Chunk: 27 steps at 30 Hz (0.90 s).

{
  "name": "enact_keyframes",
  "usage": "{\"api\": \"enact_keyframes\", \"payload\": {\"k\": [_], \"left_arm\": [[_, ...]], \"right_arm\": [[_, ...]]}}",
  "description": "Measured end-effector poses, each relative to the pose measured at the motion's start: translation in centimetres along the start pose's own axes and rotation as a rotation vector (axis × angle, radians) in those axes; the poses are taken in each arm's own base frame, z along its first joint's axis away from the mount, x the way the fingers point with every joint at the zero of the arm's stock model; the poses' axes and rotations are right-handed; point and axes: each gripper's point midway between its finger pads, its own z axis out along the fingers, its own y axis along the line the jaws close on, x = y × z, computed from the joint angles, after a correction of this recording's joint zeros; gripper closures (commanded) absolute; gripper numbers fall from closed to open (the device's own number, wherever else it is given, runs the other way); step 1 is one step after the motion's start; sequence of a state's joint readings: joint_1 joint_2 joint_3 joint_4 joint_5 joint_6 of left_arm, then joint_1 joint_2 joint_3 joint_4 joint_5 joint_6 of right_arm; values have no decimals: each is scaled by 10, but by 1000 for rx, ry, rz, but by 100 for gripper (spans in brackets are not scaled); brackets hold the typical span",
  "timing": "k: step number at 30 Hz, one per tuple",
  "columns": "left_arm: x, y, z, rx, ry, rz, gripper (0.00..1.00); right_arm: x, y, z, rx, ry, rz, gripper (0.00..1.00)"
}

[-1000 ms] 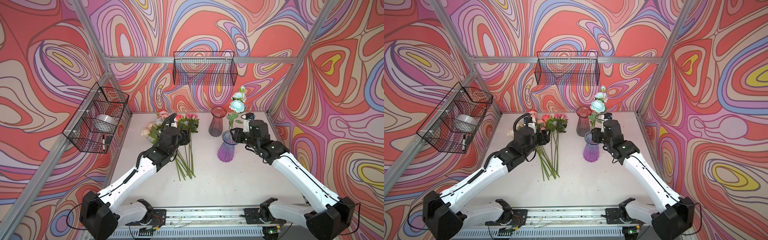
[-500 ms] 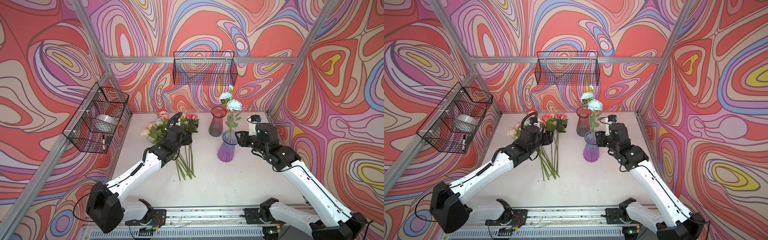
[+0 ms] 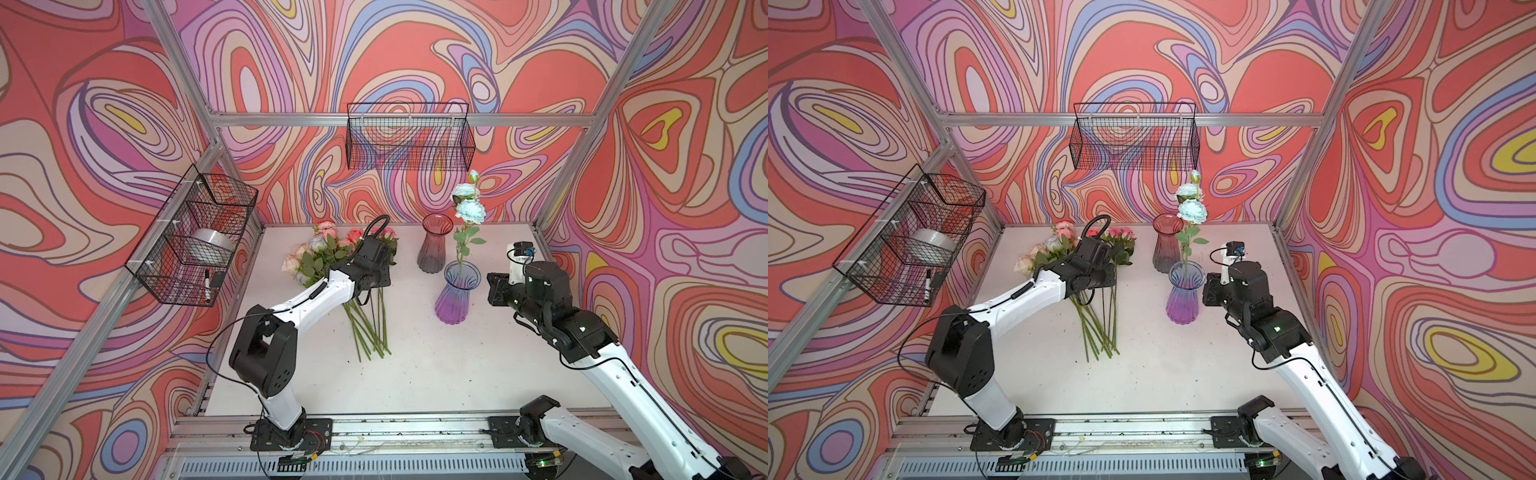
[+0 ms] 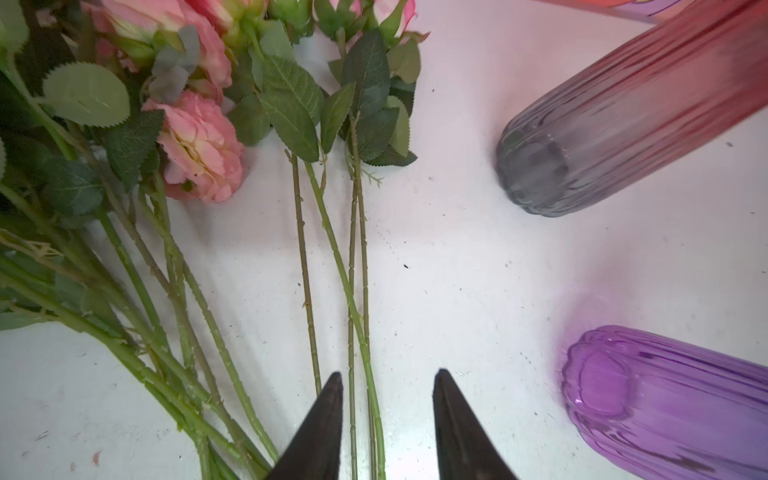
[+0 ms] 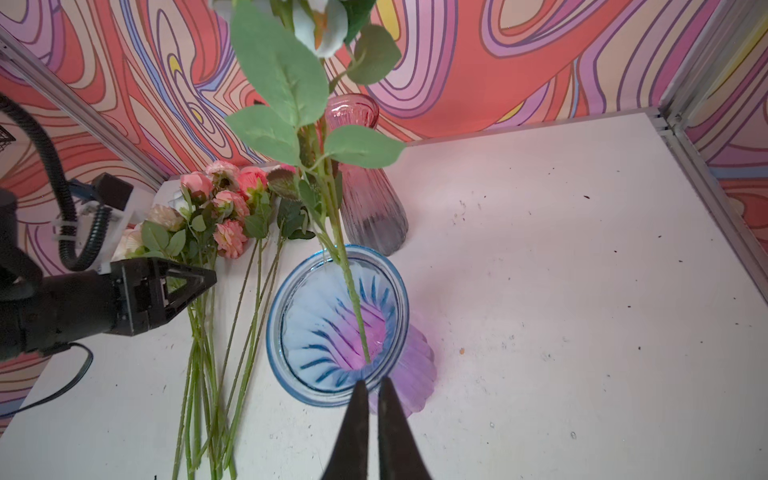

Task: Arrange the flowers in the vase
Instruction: 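Close the left gripper on a pink rose stem while the right gripper draws back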

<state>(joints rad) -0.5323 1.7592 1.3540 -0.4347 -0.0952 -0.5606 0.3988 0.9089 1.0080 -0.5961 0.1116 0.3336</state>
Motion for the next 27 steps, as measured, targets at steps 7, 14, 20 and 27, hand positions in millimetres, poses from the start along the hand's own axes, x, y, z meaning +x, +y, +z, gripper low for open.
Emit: {"api": "enact_keyframes", "payload": {"k": [7, 14, 20, 27], "left_arm": [[31, 26, 38, -71, 158, 11, 62], [39, 12, 57, -9, 222, 43, 63], [48, 14, 77, -28, 261, 45, 72], [54, 19, 82, -47, 281, 53, 92]], "right_arm": [[9, -3, 8, 5, 12, -1, 93], [12, -3, 12, 3, 6, -2, 93], [11, -4, 13, 5, -1, -7, 92], [12, -5, 13, 10, -3, -8, 92]]}}
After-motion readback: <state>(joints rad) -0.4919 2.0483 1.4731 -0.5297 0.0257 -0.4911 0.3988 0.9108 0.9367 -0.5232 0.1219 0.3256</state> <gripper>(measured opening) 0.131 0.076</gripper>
